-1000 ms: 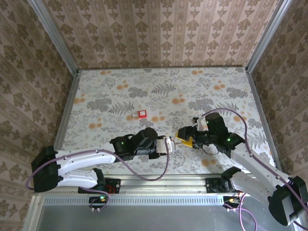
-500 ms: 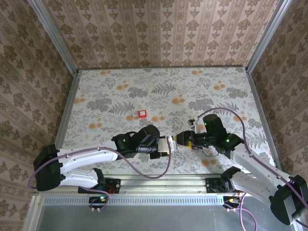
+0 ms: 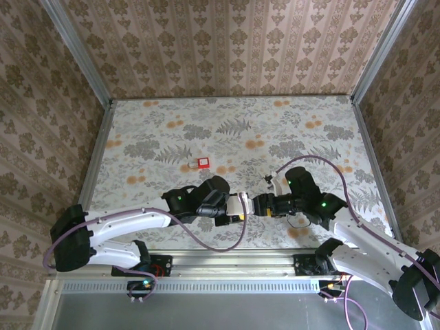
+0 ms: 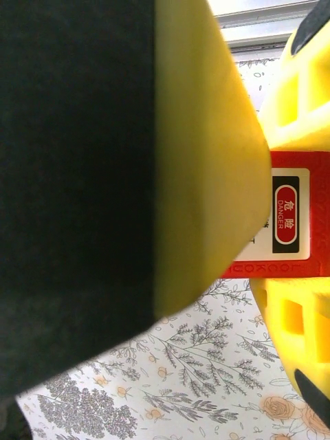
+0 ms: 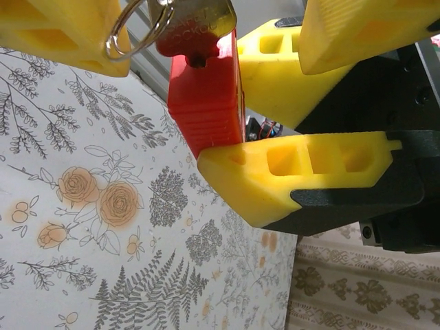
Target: Unlock with the key
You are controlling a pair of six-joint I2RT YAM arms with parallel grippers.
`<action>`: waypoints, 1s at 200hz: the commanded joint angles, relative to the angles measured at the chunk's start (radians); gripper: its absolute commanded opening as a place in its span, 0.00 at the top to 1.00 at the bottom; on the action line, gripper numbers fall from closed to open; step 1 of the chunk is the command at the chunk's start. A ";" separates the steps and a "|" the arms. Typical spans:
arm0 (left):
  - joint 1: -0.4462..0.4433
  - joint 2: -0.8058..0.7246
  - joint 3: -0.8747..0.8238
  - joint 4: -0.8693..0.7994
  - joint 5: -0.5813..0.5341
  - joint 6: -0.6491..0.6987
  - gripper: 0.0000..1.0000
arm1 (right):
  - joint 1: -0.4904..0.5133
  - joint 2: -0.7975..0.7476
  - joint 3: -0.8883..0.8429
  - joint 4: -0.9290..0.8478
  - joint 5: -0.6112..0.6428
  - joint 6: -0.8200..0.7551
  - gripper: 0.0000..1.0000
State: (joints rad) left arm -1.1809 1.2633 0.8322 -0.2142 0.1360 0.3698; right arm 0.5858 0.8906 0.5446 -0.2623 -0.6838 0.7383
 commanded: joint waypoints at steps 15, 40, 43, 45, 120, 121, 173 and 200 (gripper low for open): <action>0.018 0.002 0.040 0.006 0.039 -0.025 1.00 | 0.009 -0.034 -0.027 0.014 0.044 0.006 0.38; 0.025 -0.001 0.041 0.007 0.059 -0.034 1.00 | 0.015 -0.043 -0.040 0.025 0.041 0.009 0.40; 0.026 -0.001 0.041 0.009 0.060 -0.035 1.00 | 0.016 -0.043 -0.043 0.028 0.042 0.012 0.41; 0.026 -0.001 0.041 0.009 0.060 -0.036 1.00 | 0.016 -0.043 -0.044 0.030 0.042 0.014 0.41; 0.027 0.004 0.038 0.019 0.054 -0.049 1.00 | 0.020 -0.050 -0.060 0.093 0.084 0.082 0.54; 0.027 0.004 0.038 0.019 0.054 -0.049 1.00 | 0.020 -0.050 -0.061 0.095 0.084 0.083 0.54; 0.026 0.011 0.038 0.027 0.047 -0.051 1.00 | 0.021 -0.055 -0.057 0.104 0.091 0.120 0.63; 0.024 0.011 0.028 0.043 0.026 -0.052 1.00 | 0.021 -0.052 -0.058 0.116 0.084 0.142 0.67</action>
State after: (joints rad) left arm -1.1622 1.2709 0.8406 -0.2127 0.1707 0.3351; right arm 0.6003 0.8505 0.4900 -0.1696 -0.6155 0.8497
